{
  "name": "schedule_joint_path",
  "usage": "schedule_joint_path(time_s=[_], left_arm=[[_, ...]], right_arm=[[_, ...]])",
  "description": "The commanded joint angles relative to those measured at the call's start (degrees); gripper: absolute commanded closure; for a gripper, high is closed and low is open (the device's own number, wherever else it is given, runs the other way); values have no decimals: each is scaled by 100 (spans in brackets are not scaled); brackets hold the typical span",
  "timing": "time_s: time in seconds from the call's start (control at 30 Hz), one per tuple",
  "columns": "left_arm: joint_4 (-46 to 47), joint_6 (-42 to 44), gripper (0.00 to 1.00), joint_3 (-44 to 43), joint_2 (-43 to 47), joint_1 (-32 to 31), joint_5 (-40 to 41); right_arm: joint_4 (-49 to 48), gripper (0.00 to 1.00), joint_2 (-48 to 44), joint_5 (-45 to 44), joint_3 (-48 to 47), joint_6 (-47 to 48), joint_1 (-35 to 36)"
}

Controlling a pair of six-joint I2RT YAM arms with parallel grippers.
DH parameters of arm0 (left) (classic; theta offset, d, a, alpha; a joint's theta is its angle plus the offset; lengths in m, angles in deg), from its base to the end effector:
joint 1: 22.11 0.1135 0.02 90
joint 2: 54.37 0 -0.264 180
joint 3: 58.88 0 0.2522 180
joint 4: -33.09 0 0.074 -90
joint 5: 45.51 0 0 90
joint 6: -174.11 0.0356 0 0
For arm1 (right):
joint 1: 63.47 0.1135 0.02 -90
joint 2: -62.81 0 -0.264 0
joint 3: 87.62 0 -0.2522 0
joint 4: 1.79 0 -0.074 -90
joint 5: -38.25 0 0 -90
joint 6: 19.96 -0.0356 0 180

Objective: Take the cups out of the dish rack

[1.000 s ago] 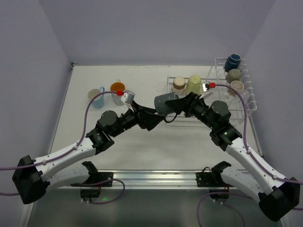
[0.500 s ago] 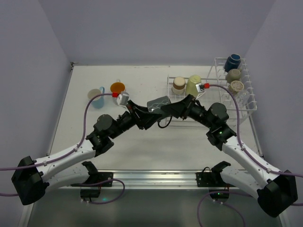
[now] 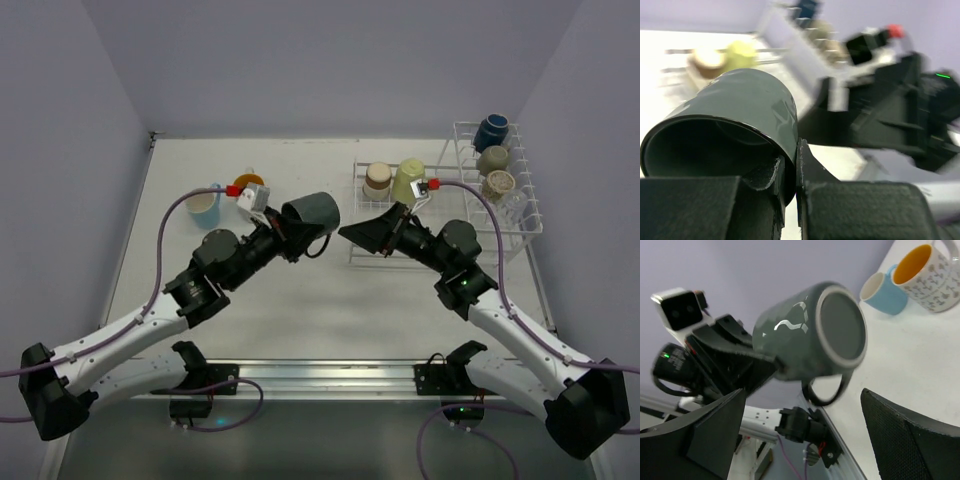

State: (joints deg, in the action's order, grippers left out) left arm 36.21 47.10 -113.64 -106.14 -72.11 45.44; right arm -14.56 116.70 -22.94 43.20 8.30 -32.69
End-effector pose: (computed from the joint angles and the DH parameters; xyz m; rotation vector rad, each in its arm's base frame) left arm 0.1402 -0.1662 0.3457 0.1649 1.5781 -1.2059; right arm 0.1802 0.1273 0.3208 -0.0293 1.6847 1.6312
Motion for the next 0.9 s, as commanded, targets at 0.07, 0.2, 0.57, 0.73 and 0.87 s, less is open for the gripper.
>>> schedule_joint_path(time_s=[0.07,0.2,0.57,0.73,0.87], left_arm=[[-2223,1160,100,-1700,-772,157,1732],[-3145,1302,100,-2806,-2220,525,1558],[-5001,1829,100,-5523,-5482,1413,1495],[-5283,1961,100,-6087,-6415,1519,1426],[-5353,2014,98,-6227,-6819,1677,1293]], right_arm=[[1304,1,-282,-980,-316,1108,-11],[1992,1,-528,-1563,-255,1594,-2],[3188,1,-1521,-2091,-343,2517,-2],[3285,1,-1636,-2073,-325,2640,-2],[3276,1,-1461,-1986,-264,2684,-2]])
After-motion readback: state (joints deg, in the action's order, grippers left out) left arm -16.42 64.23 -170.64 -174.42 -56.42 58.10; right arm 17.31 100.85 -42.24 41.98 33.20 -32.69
